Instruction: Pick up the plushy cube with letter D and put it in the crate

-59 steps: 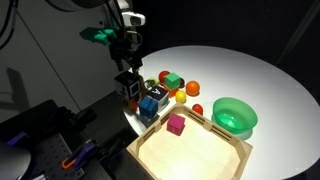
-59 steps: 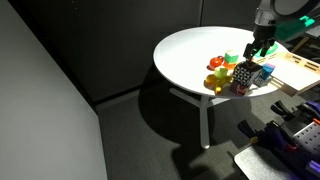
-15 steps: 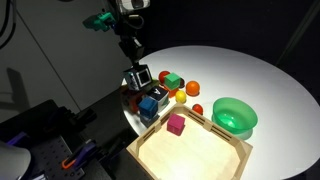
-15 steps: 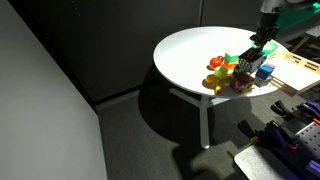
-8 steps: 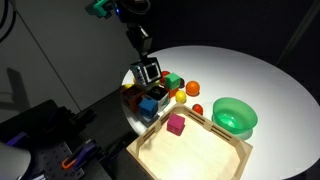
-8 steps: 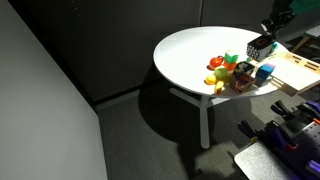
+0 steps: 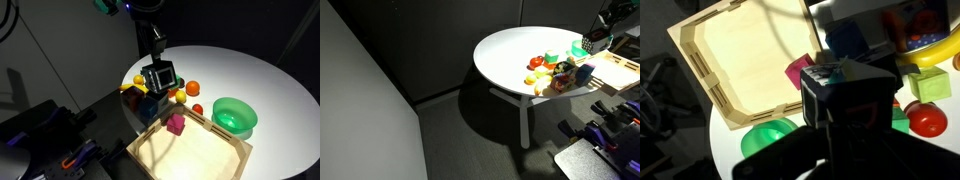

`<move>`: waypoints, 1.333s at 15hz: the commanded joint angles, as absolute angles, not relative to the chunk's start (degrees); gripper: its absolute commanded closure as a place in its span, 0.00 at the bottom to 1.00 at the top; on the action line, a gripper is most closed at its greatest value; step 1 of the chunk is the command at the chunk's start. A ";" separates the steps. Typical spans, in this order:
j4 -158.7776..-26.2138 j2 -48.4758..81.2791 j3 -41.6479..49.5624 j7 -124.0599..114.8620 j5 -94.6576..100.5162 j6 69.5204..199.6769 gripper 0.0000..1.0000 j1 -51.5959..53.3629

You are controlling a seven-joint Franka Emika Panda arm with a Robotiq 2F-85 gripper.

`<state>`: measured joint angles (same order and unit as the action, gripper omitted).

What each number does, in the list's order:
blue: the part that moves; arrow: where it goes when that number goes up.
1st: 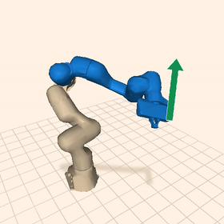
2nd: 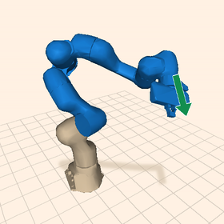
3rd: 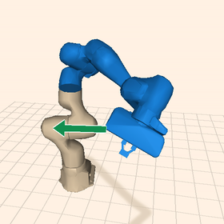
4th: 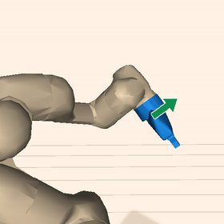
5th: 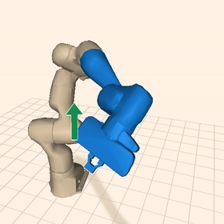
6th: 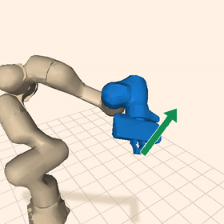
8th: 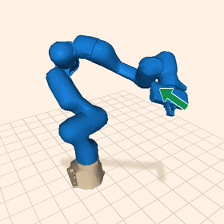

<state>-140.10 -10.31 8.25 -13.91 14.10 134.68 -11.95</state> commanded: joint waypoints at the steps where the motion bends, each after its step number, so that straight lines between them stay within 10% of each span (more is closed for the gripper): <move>1: -138.36 -10.46 9.93 -14.15 13.07 132.85 1.00 -13.86; 20: -143.97 -6.34 15.02 -11.02 19.65 136.22 1.00 -18.42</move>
<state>-143.25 -6.96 14.28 -12.10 17.75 134.79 -17.54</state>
